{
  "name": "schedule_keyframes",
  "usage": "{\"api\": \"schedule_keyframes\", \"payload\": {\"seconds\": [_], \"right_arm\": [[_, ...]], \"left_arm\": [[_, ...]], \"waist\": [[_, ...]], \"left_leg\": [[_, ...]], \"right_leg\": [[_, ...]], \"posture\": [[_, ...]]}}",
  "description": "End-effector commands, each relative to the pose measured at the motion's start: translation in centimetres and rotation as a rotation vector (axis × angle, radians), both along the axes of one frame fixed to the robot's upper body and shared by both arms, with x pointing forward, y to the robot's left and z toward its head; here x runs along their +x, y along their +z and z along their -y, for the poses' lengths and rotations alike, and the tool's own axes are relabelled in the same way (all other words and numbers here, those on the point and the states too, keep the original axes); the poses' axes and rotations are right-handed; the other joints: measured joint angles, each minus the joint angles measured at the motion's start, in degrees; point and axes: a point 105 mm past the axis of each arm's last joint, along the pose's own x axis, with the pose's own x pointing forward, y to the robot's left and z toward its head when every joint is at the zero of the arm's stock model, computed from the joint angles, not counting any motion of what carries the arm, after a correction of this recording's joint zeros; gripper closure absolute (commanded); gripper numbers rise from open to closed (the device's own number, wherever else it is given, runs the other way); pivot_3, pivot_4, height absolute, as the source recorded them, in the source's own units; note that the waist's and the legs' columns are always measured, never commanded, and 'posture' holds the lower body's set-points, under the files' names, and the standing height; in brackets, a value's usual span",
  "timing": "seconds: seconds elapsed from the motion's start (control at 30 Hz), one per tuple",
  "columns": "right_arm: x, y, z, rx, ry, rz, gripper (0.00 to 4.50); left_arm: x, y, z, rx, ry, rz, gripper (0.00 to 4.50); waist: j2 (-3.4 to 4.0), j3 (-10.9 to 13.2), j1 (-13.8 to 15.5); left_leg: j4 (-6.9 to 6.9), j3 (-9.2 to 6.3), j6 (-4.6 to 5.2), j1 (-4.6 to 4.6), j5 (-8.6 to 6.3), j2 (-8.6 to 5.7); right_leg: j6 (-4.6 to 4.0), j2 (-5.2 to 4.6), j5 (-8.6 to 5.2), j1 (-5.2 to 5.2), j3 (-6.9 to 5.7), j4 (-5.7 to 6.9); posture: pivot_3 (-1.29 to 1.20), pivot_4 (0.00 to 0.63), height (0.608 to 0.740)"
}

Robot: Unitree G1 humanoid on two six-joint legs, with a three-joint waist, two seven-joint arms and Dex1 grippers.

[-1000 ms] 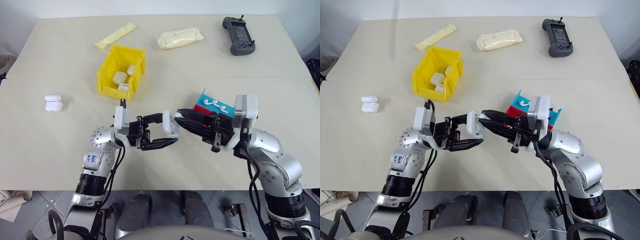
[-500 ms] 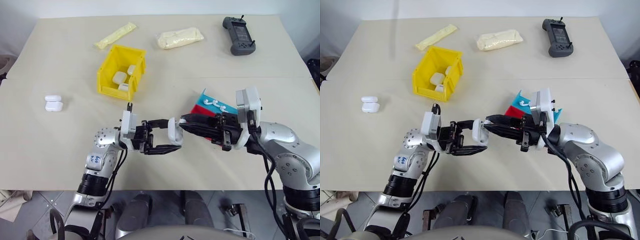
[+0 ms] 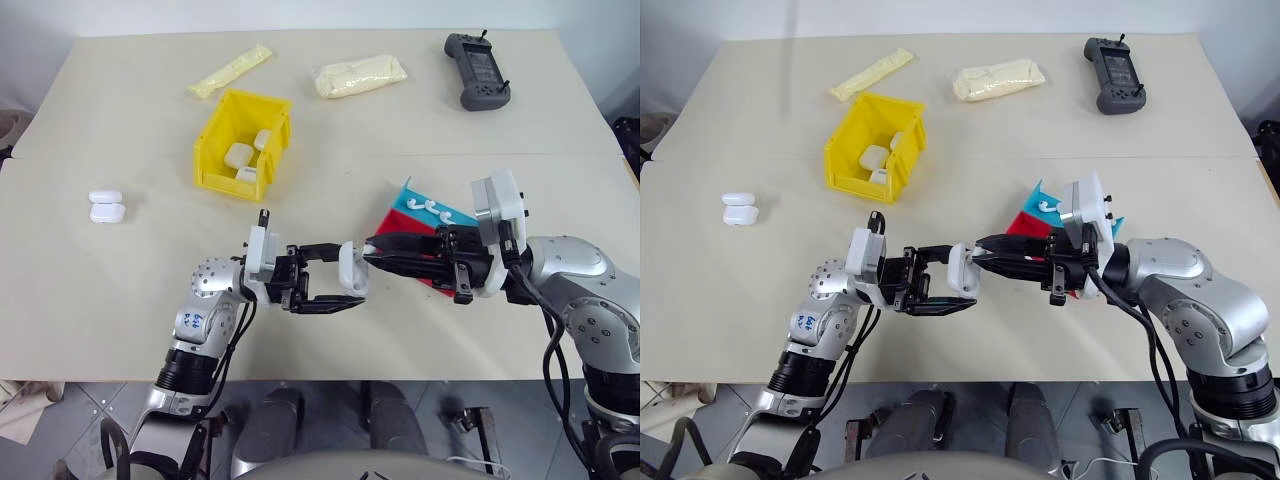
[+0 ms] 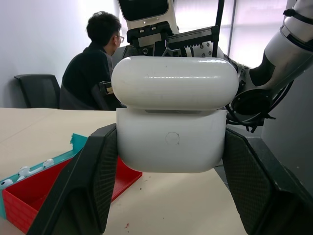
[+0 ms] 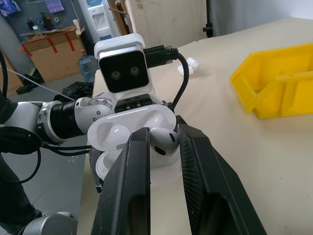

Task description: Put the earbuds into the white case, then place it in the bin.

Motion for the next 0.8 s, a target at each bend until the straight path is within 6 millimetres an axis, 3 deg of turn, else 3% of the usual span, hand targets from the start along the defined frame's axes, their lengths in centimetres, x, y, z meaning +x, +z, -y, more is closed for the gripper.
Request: {"api": "schedule_keyframes", "payload": {"seconds": [0.03, 0.4, 0.8], "right_arm": [[-2.2, -1.1, -1.9, -0.028, 0.148, -0.048, 4.02], [-3.0, -1.2, -3.0, -0.076, 0.205, -0.019, 4.02], [-3.9, -2.3, -2.8, -0.157, 0.245, -0.032, 4.02]], "left_arm": [[0.0, 2.1, -0.2, -0.07, 0.031, 0.075, 1.7], [-0.1, 2.2, -0.2, -0.063, 0.02, 0.075, 1.7], [0.2, 2.4, -0.3, -0.068, 0.031, 0.077, 1.7]], "waist": [[0.0, 0.0, 0.0], [0.0, 0.0, -0.01], [0.0, 0.0, 0.02]], "left_leg": [[0.0, 0.0, 0.0, 0.0, 0.0, 0.0], [0.0, -0.01, 0.0, 0.0, 0.0, 0.0], [0.01, 0.0, 0.0, -0.01, 0.0, 0.0]], "right_leg": [[0.0, 0.0, 0.0, 0.0, 0.0, 0.0], [0.0, 0.0, 0.0, 0.0, 0.0, 0.0], [0.0, 0.0, 0.0, 0.0, 0.0, 0.0]], "posture": [[0.0, 0.15, 0.74], [0.0, 0.15, 0.74], [0.0, 0.15, 0.74]]}}
